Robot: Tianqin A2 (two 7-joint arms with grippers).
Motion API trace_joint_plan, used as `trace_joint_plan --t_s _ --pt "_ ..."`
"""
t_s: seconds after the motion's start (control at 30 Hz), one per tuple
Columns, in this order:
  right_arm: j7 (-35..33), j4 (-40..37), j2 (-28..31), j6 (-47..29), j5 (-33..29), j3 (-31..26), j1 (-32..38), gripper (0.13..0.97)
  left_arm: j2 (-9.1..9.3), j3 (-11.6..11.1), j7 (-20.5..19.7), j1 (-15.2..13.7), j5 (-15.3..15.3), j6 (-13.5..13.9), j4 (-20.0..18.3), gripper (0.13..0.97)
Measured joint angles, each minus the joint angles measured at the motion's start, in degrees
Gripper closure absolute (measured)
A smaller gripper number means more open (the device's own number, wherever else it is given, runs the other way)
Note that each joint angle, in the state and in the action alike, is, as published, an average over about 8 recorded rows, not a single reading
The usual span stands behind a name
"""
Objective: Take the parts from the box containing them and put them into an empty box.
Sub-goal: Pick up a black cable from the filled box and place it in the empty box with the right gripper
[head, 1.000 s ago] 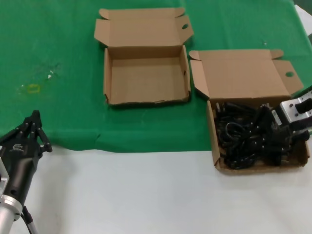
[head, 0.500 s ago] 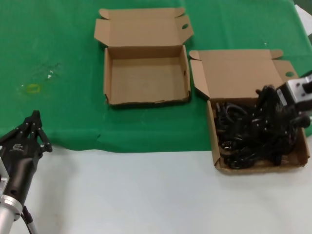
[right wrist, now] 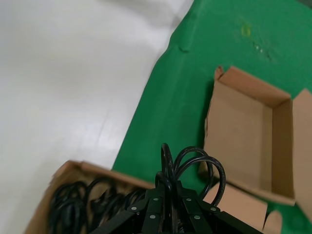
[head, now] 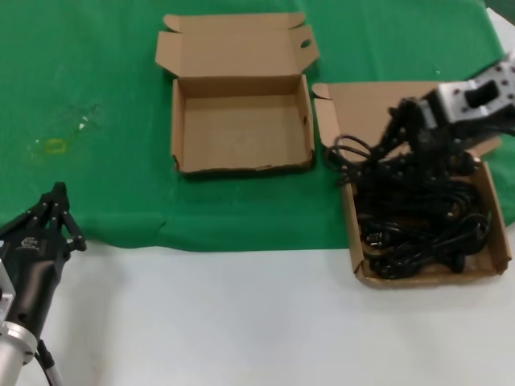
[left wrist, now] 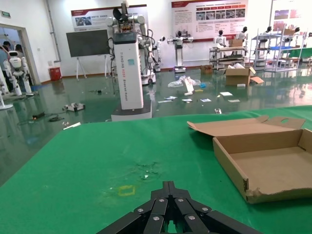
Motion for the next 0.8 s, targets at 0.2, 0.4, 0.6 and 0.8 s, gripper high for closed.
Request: trace_joint_plan --t_s 0.2,0.4,0.6,0.8 --pt "-1.98 -4.12 -5.22 2.05 -1.09 -1.61 2.51 0.916 0.0 0.0 0.0 0.0 0.0 0.0 0.0 0.953" --pt "-5.25 -11.18 -11.46 4.68 -1.79 -3.01 5.45 0.916 0.0 0.0 0.0 0.0 0.0 0.0 0.0 0.953" --pt "-10.18 -22.65 -18.83 8.27 -2.06 -3.72 9.54 0.916 0.0 0.0 0.0 0.0 0.0 0.0 0.0 0.953" --pt "-17.41 -37.63 -26.57 13.29 -1.57 -3.39 14.47 0.917 0.0 0.0 0.0 0.0 0.0 0.0 0.0 0.953"
